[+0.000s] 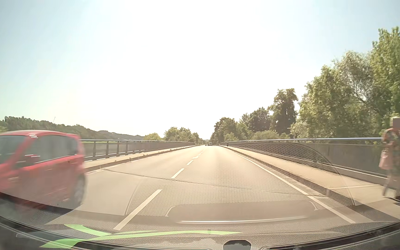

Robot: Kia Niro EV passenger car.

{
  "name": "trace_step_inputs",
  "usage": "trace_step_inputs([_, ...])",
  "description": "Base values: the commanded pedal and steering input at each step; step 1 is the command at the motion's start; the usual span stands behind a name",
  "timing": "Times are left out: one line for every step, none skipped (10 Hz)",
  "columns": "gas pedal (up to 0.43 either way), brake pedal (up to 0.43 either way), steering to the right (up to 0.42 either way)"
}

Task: Follow the waypoints while adhering to traffic rules and regulations

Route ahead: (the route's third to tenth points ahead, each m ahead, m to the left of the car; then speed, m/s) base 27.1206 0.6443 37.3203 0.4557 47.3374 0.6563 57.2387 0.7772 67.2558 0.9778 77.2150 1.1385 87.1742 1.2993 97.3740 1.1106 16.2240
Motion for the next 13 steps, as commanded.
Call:
trace_step_inputs([0.197,0.000,-0.001])
trace_step_inputs([0.197,0.000,-0.001])
trace_step_inputs([0.197,0.000,-0.001])
trace_step_inputs([0.197,0.000,-0.001])
trace_step_inputs([0.209,0.000,-0.001])
trace_step_inputs([0.209,0.000,-0.002])
trace_step_inputs([0.209,0.000,-0.003])
trace_step_inputs([0.177,0.000,-0.003])
trace_step_inputs([0.169,0.000,-0.003])
trace_step_inputs([0.169,0.000,-0.003])
trace_step_inputs([0.169,0.000,-0.003])
trace_step_inputs([0.169,0.000,-0.003])
trace_step_inputs([0.177,0.000,-0.003])
